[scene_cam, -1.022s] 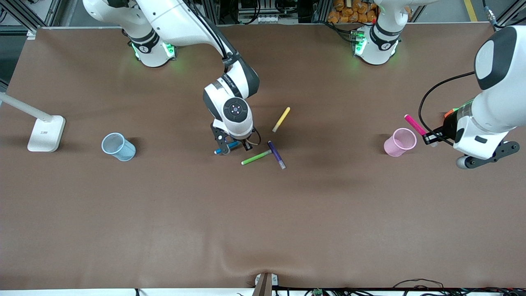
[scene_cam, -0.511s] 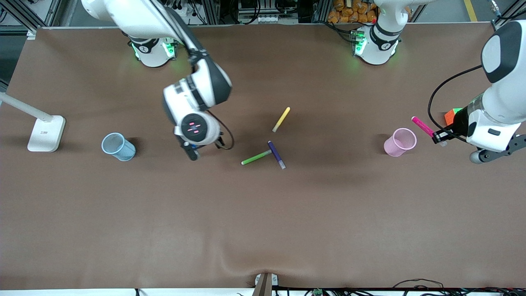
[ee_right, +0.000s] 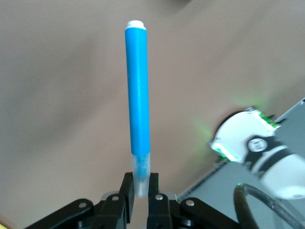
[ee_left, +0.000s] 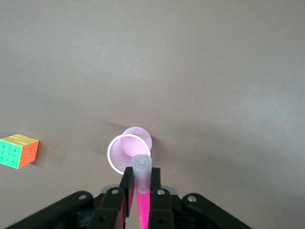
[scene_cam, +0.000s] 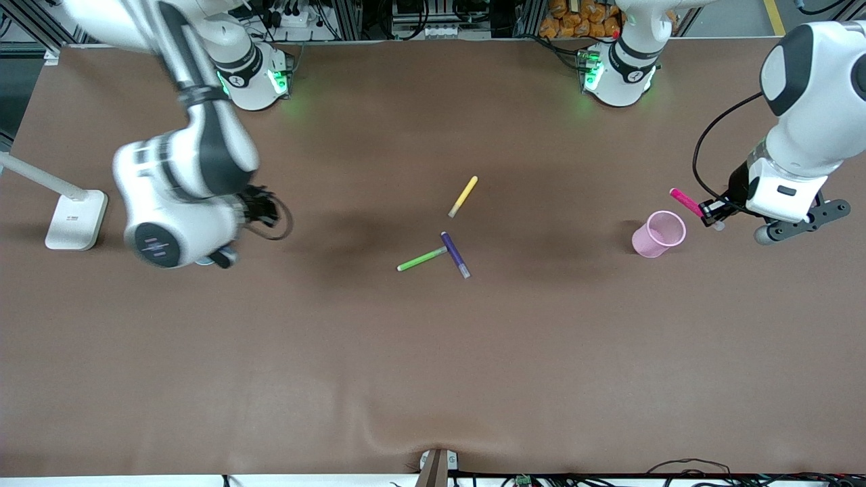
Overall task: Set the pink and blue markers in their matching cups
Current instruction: 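Carry the pink marker over the pink cup while the right gripper carries the blue marker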
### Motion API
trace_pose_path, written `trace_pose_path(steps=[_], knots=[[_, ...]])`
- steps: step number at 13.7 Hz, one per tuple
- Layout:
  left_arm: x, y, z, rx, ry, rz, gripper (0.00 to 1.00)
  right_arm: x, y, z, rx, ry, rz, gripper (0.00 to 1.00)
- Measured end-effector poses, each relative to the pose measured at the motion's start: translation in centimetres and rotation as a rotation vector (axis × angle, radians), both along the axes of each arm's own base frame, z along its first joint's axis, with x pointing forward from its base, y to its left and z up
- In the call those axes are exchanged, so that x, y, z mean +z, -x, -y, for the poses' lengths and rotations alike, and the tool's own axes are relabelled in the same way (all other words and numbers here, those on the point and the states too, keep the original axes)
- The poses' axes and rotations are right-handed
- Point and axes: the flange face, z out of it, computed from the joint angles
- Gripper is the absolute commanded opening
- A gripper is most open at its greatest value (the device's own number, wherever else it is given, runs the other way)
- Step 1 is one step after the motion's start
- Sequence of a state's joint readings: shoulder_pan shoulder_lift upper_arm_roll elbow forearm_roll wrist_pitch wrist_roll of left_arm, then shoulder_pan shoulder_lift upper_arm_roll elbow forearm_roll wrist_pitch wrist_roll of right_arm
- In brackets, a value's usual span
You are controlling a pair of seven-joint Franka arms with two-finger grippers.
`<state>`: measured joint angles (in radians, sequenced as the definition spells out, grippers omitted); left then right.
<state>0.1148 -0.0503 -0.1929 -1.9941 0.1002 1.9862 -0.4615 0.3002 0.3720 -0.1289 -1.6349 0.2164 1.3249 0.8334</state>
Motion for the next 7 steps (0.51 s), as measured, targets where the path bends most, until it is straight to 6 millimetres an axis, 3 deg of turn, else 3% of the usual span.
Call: trace_pose_path(steps=[2, 7], knots=[[-0.9, 0.5, -0.4, -0.005, -0.011, 0.017, 0.0, 0.0, -0.4, 4.9, -0.011, -0.058, -0.032, 0.0], [-4.3, 1.7, -1.5, -0.016, -0.01, 0.065, 0.0, -0.9, -0.6, 13.9, -0.039, -0.171, -0.031, 0.0]])
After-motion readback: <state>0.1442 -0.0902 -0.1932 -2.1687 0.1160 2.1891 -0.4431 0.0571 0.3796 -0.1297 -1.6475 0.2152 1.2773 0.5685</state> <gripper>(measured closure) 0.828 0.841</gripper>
